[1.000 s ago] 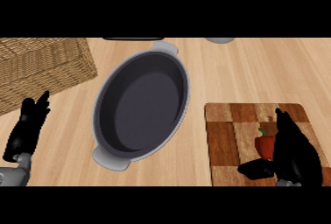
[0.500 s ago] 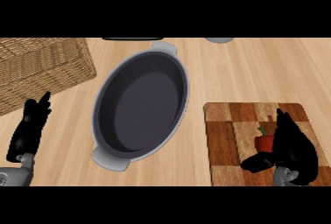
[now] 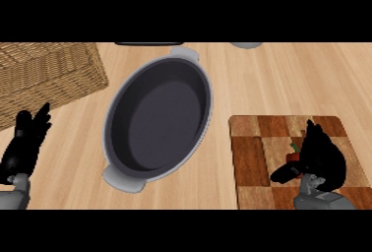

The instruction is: Pick the bell pepper from the cutting board and place it in the pot

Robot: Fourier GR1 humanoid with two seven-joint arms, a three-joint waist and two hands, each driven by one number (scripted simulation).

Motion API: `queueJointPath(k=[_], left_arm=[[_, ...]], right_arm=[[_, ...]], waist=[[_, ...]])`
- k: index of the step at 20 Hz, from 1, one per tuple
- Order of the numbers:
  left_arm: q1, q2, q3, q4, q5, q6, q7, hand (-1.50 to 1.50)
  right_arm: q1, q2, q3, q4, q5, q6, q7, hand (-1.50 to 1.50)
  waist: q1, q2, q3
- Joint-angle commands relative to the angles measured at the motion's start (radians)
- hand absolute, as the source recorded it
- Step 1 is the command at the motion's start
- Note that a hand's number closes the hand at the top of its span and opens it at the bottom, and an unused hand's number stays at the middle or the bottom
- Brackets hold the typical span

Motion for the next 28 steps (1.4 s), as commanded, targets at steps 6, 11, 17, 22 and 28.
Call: queueJointPath(k=[6,11,17,22,28], left_arm=[[0.006,-0.055,0.010,0.029,-0.048,-0.003,-0.047,0.00],[0.029,-0.047,0.024,-0.063,-0.056,-0.027,0.013,0.00],[-0.015,-0.090,0.054,0.019,-0.090,-0.043,-0.016,0.00],[0.003,-0.080,0.098,-0.024,-0.098,-0.095,0.011,0.00],[-0.045,-0.075,0.136,0.068,-0.108,-0.109,-0.052,0.00]], right_arm=[[-0.040,0.027,-0.054,0.074,0.013,0.043,0.071,-1.50],[-0.031,0.032,-0.083,0.216,0.017,-0.078,-0.002,-1.50],[-0.023,0.034,-0.055,0.170,-0.032,-0.073,0.028,-1.50],[0.003,-0.009,-0.110,0.163,-0.050,-0.058,-0.043,-1.50],[0.066,0.007,-0.105,0.258,-0.034,-0.179,-0.101,-1.50]], waist=[[0.000,0.000,0.000],[0.004,0.000,0.000],[-0.002,0.000,0.000],[-0.002,-0.001,0.000],[-0.005,0.000,0.000]])
